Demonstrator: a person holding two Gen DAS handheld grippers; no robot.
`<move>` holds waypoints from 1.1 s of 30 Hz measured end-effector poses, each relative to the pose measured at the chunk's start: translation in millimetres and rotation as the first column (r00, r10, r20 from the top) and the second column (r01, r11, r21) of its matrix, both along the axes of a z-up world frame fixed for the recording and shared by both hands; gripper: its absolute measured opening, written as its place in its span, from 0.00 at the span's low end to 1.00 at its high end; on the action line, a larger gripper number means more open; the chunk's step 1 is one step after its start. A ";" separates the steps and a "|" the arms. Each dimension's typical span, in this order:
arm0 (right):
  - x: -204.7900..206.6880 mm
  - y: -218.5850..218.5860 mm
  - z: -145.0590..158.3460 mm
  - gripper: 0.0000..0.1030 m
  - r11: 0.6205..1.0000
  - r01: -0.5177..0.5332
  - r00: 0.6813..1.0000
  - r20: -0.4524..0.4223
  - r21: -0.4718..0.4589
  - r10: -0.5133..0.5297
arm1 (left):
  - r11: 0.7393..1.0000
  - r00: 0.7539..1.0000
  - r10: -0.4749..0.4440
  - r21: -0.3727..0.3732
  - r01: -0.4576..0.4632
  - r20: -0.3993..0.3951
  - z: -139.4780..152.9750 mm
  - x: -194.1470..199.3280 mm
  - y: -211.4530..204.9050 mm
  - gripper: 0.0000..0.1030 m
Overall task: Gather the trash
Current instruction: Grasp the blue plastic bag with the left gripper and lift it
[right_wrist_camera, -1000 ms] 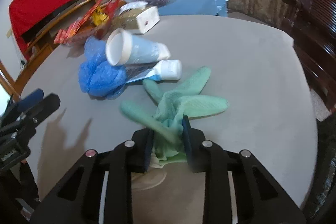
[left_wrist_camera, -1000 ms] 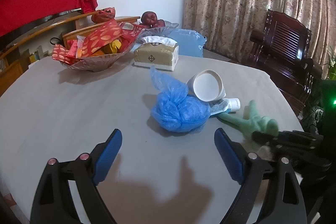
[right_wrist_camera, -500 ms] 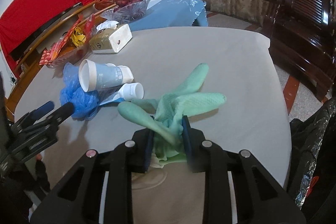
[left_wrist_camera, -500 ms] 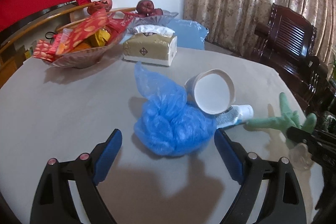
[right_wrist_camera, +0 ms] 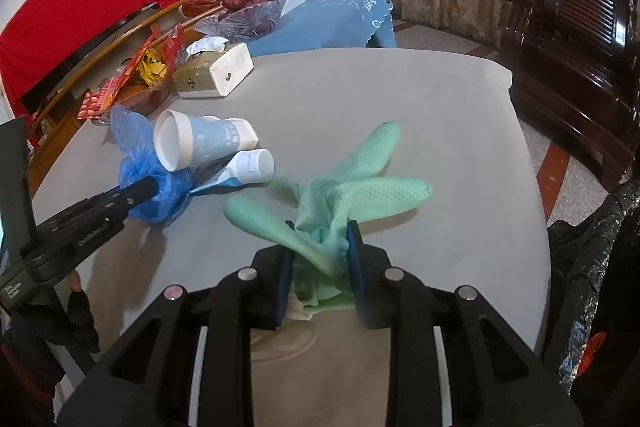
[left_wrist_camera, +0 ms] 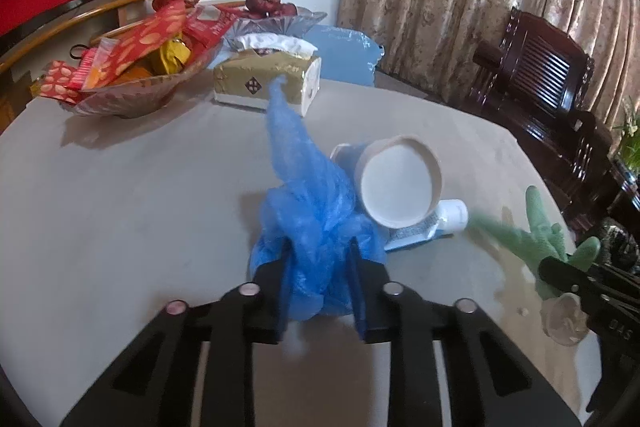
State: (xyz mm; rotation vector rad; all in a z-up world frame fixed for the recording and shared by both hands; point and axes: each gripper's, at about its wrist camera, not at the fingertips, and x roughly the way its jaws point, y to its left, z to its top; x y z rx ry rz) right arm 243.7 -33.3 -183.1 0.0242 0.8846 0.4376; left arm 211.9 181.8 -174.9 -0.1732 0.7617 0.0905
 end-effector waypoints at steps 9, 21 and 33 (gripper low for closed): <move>-21.6 -10.5 28.6 0.24 0.999 -0.017 0.999 0.047 0.032 0.015 | 1.000 0.997 0.024 -0.001 -0.024 0.069 34.6 -49.8 1.3 0.14; -57.8 -25.0 67.6 0.24 0.997 -0.048 0.993 0.110 0.052 0.042 | 0.999 0.990 -0.051 -0.005 0.052 0.132 70.0 -83.0 -33.7 0.13; -86.8 -57.5 97.5 0.24 0.997 -0.033 0.985 0.173 0.064 0.022 | 0.991 0.977 -0.133 -0.008 0.137 0.166 88.3 -92.0 -76.3 0.13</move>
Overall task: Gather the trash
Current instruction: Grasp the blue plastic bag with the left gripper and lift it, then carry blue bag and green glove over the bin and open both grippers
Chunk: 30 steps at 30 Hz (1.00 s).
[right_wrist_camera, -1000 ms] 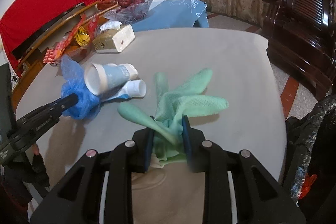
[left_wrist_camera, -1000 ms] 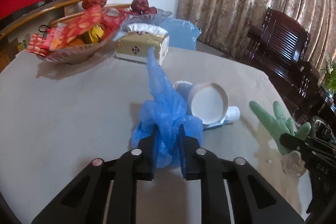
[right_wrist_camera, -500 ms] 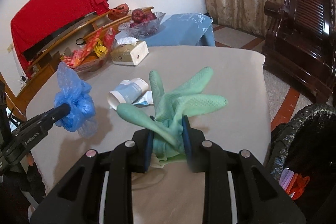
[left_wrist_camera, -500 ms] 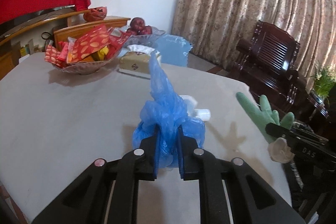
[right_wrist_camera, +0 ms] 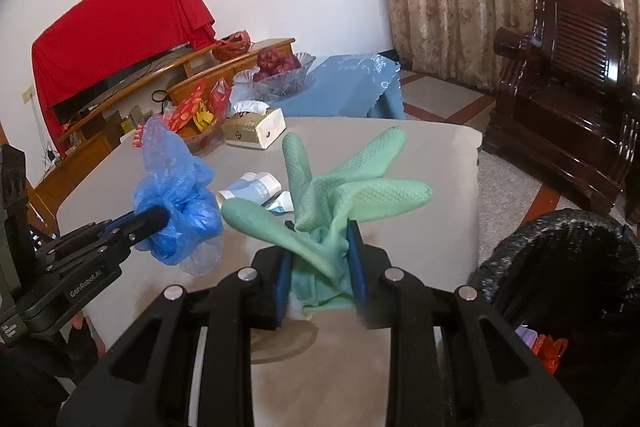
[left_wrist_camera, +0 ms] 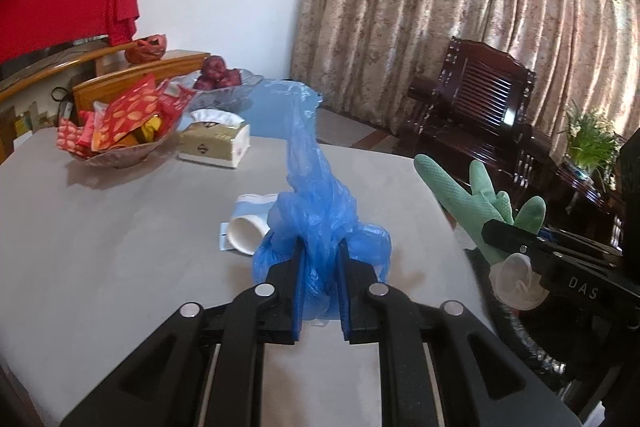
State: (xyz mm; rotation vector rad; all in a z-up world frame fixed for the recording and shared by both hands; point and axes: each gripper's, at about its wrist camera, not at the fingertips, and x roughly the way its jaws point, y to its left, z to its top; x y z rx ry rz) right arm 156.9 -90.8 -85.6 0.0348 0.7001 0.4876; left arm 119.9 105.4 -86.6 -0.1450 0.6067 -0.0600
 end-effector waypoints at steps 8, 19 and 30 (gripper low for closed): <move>-18.5 -25.1 16.2 0.24 1.000 0.027 0.999 0.039 0.012 -0.027 | 0.998 0.998 -0.057 0.002 0.057 0.016 10.0 -4.4 -26.6 0.13; -37.1 -74.6 25.0 0.24 0.993 0.119 0.990 0.074 -0.001 -0.118 | 0.989 0.989 -0.147 -0.001 0.148 0.022 16.6 -5.6 -70.8 0.13; -55.3 -143.8 19.7 0.25 0.970 0.242 0.967 0.086 -0.012 -0.240 | 0.959 0.959 -0.282 0.014 0.281 0.031 20.0 2.5 -141.2 0.14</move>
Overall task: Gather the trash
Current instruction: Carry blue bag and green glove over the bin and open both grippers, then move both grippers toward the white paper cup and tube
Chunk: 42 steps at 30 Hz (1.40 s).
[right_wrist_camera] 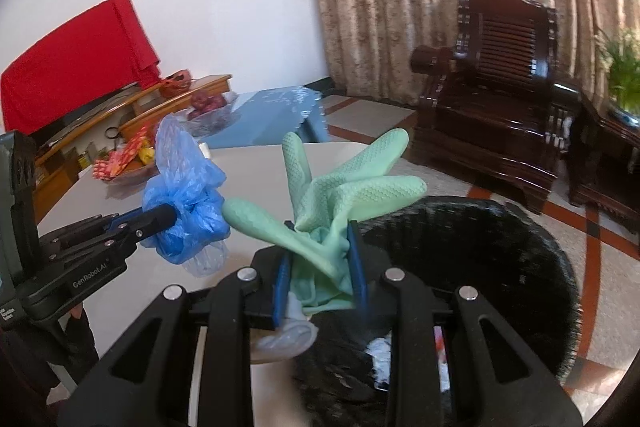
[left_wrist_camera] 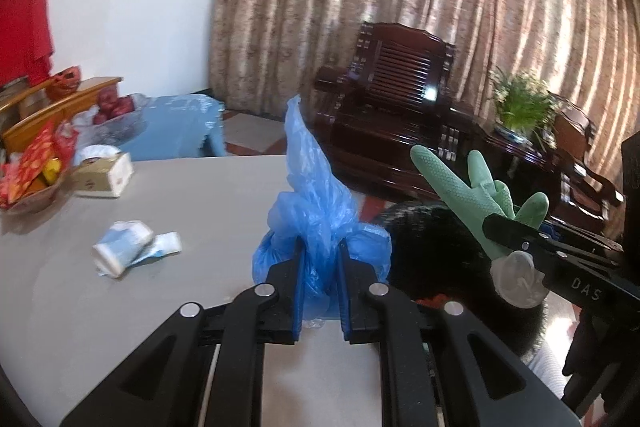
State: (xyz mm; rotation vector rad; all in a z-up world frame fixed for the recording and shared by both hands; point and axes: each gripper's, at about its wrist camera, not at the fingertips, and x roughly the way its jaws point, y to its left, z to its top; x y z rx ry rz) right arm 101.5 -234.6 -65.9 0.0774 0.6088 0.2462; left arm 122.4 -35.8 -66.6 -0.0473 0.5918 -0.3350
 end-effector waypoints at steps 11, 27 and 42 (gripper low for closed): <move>-8.5 -72.8 -16.0 0.25 0.990 0.138 0.990 -0.010 -0.020 -0.138 | 0.988 0.989 -0.150 0.022 0.150 -0.016 -8.6 13.3 -75.8 0.14; -9.1 -125.3 -56.0 0.62 0.956 0.286 0.953 -0.080 -0.073 -0.291 | 0.969 0.965 -0.242 0.016 0.245 -0.104 -35.9 42.9 -140.4 0.52; -13.2 -81.3 -27.2 0.95 0.976 0.217 0.976 0.020 0.006 -0.217 | 0.997 0.997 -0.066 0.031 0.068 -0.040 -11.9 33.1 -51.8 0.86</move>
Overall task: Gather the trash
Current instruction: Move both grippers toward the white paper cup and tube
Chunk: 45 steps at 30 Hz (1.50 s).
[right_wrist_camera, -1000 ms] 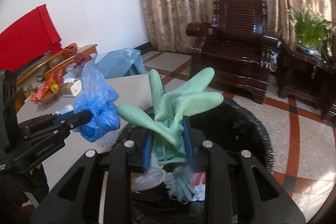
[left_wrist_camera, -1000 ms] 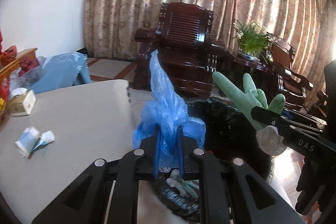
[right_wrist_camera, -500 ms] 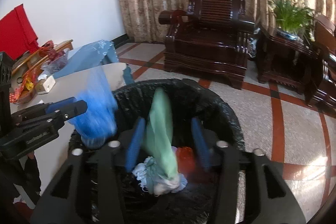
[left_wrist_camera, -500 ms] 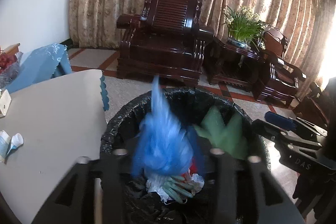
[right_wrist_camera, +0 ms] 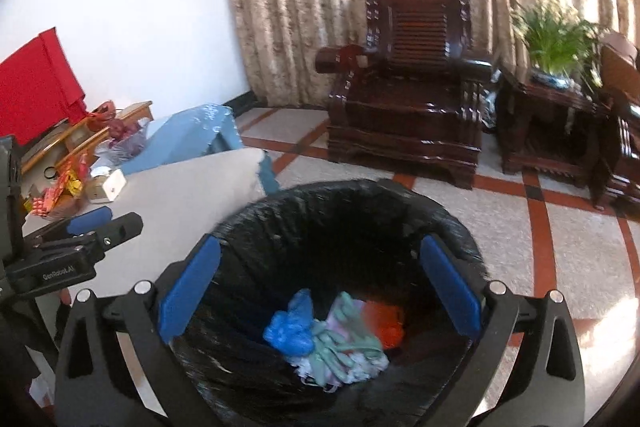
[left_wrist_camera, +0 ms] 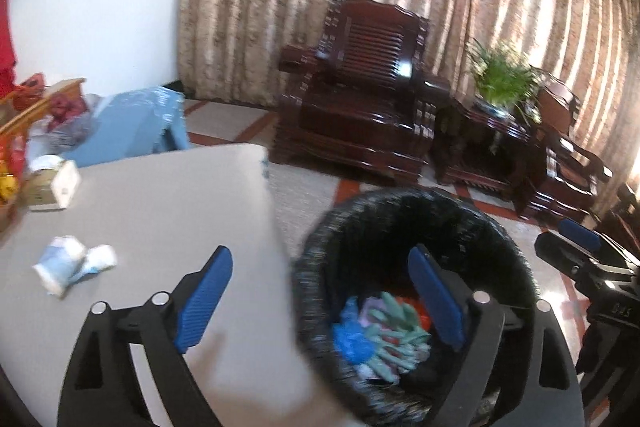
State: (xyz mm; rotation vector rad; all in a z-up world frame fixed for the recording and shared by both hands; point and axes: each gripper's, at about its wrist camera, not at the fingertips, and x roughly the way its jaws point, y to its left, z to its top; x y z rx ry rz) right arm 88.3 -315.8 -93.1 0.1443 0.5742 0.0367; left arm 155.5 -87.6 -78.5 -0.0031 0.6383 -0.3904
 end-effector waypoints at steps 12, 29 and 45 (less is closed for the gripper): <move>51.6 132.0 11.7 0.95 0.977 -0.211 0.977 0.017 -0.008 0.212 | 0.956 0.955 0.292 0.015 -0.293 0.049 5.7 -13.6 148.6 0.88; 112.7 272.3 -27.2 0.95 0.935 -0.349 0.936 -0.062 -0.054 0.346 | 0.893 0.898 0.440 0.104 -0.437 -0.006 -56.1 27.8 261.8 0.88; 160.3 261.3 -63.7 0.95 0.952 -0.302 0.946 -0.136 -0.047 0.293 | 0.913 0.901 0.403 0.147 -0.382 -0.163 -112.1 110.0 256.3 0.88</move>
